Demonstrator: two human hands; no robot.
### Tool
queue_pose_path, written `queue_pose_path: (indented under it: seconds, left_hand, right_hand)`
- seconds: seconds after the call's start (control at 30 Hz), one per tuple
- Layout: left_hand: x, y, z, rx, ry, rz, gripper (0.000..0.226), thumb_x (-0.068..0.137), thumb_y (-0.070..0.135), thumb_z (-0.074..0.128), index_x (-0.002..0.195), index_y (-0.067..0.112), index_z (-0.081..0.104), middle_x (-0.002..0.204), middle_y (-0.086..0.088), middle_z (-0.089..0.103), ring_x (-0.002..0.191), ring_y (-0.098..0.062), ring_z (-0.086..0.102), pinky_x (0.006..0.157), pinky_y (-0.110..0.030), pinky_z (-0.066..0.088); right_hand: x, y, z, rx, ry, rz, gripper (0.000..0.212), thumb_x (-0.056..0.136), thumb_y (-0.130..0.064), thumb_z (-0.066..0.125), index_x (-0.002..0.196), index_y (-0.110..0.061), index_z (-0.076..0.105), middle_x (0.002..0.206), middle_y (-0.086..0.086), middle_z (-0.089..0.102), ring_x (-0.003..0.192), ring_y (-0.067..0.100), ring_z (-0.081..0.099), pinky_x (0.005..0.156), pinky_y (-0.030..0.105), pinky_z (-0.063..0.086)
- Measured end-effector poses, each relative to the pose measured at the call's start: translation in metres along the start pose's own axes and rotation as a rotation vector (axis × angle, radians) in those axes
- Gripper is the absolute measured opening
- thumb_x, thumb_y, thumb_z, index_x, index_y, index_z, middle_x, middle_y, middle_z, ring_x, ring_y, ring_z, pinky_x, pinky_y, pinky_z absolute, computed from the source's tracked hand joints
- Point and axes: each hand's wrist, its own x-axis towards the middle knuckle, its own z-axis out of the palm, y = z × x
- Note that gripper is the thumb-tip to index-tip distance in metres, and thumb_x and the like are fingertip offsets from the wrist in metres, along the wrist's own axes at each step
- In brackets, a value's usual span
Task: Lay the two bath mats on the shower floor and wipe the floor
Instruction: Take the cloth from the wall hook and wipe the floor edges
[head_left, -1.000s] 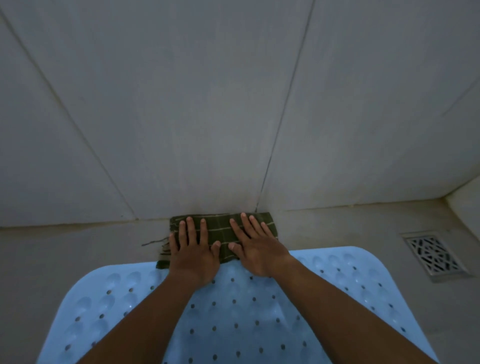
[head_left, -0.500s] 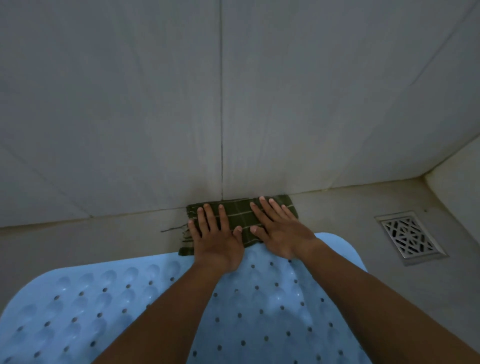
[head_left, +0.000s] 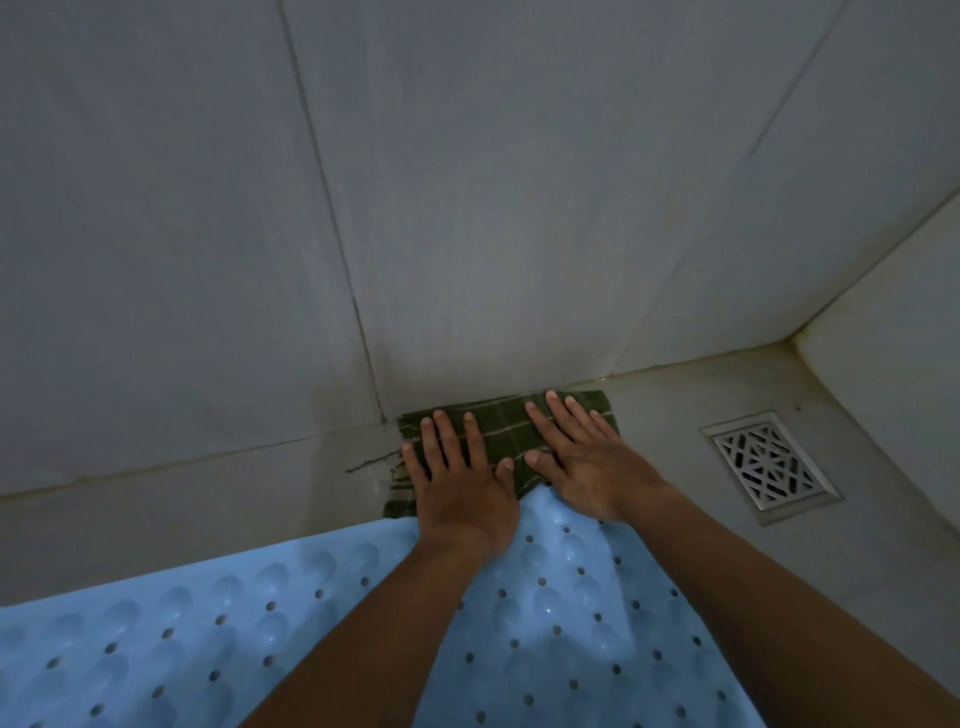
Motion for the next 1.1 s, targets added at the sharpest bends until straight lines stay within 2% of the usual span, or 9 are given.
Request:
queue_pose_path:
  seconds: [0.2, 0.33, 0.5, 0.83, 1.1]
  left_hand:
    - [0.002, 0.013, 0.002, 0.001, -0.011, 0.002, 0.07, 0.102, 0.051, 0.01, 0.155, 0.014, -0.018, 0.161, -0.018, -0.025, 0.148, -0.033, -0.026, 0.118, -0.055, -0.015]
    - [0.006, 0.031, 0.003, 0.0, -0.02, 0.101, 0.069, 0.102, 0.052, 0.008, 0.156, 0.017, -0.017, 0.162, -0.015, -0.024, 0.149, -0.031, -0.025, 0.119, -0.053, -0.015]
    - [0.014, 0.062, 0.006, 0.02, -0.048, 0.182, 0.069, 0.102, 0.052, 0.012, 0.156, 0.019, -0.014, 0.163, -0.013, -0.022, 0.149, -0.03, -0.023, 0.118, -0.055, -0.015]
    - [0.036, 0.089, 0.002, 0.118, -0.141, 0.408, 0.069, 0.101, 0.048, 0.018, 0.157, 0.022, -0.013, 0.163, -0.01, -0.024, 0.15, -0.026, -0.022, 0.119, -0.053, -0.014]
    - [0.053, 0.106, -0.006, 0.183, -0.163, 0.714, 0.059, 0.105, 0.046, 0.015, 0.159, 0.027, -0.002, 0.166, -0.005, -0.013, 0.152, -0.024, -0.015, 0.122, -0.049, -0.008]
  right_hand:
    - [-0.002, 0.013, 0.001, -0.003, 0.028, 0.021, 0.066, 0.102, -0.057, 0.018, 0.157, -0.032, -0.01, 0.166, -0.003, -0.015, 0.152, 0.015, -0.015, 0.122, 0.036, -0.008]
    - [-0.004, 0.03, -0.001, 0.077, 0.048, 0.142, 0.066, 0.102, -0.058, 0.021, 0.158, -0.035, -0.007, 0.166, -0.002, -0.014, 0.152, 0.015, -0.014, 0.12, 0.034, -0.011]
    - [-0.019, 0.052, -0.001, 0.136, 0.047, 0.268, 0.065, 0.103, -0.055, 0.021, 0.158, -0.033, -0.008, 0.166, 0.0, -0.015, 0.152, 0.017, -0.014, 0.121, 0.037, -0.009]
    - [-0.064, 0.065, 0.022, 0.149, 0.091, 0.413, 0.063, 0.104, -0.052, 0.011, 0.157, -0.027, -0.013, 0.165, 0.007, -0.017, 0.151, 0.022, -0.017, 0.121, 0.039, -0.011]
    - [-0.105, 0.058, 0.033, 0.213, 0.099, 0.552, 0.064, 0.103, -0.054, 0.008, 0.157, -0.027, -0.015, 0.164, 0.007, -0.02, 0.149, 0.019, -0.022, 0.117, 0.035, -0.016]
